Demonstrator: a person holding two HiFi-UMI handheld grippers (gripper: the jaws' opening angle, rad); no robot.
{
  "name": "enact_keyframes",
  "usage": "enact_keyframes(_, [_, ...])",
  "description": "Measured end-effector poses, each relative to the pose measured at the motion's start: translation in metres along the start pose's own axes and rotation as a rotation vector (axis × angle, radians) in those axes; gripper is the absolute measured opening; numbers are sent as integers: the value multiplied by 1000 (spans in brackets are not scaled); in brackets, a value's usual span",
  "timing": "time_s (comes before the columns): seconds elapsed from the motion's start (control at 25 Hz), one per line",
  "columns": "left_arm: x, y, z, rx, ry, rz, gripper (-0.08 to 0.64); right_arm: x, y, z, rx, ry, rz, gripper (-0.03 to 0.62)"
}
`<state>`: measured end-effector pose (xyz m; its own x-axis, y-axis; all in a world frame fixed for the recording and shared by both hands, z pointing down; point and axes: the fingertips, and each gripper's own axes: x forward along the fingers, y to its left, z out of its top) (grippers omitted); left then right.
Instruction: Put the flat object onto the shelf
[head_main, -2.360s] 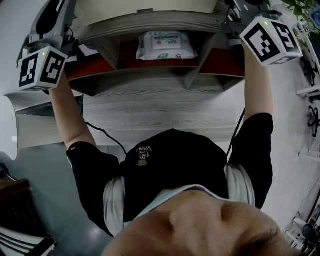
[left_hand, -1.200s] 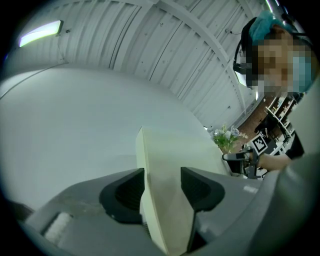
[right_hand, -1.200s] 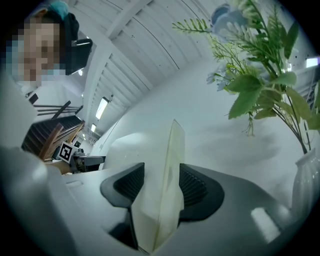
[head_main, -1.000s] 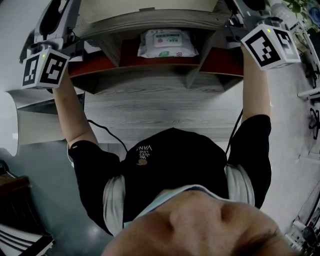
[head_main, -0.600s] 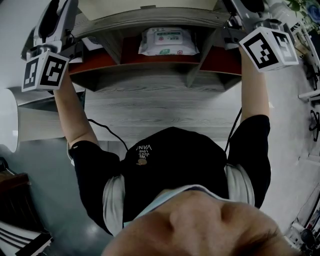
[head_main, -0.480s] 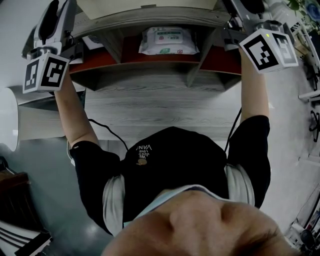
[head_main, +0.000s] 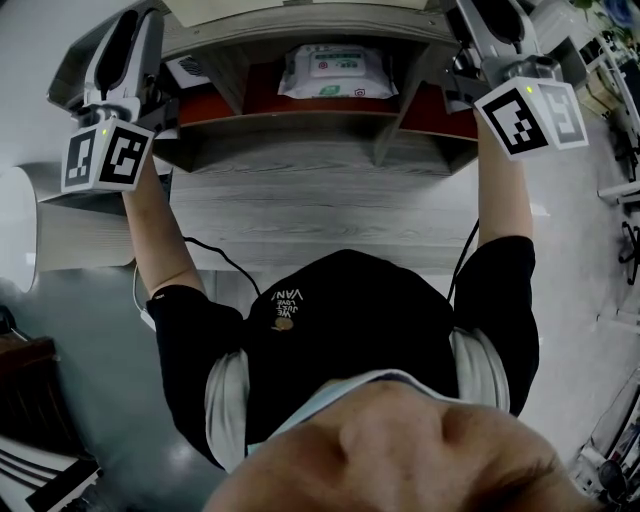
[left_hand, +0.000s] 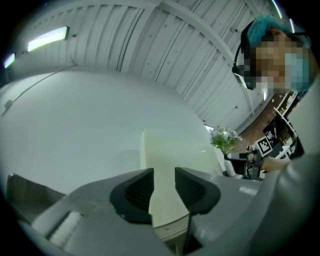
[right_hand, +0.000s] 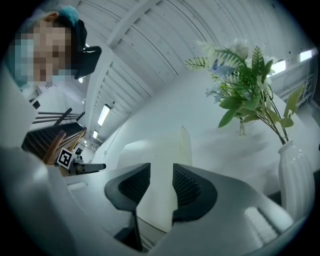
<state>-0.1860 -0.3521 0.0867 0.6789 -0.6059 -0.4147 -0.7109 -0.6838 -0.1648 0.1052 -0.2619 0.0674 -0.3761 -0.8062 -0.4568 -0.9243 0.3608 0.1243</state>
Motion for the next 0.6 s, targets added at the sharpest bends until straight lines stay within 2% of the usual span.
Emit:
enact_keyframes(0.44, [-20,-16,-16,-33,25,28,43,-10,20,-21,42,36,48,73])
enact_keyframes(0.6, [-26,-23,-22,-39,33,33,2,-13,26,-24,57,37,61,32])
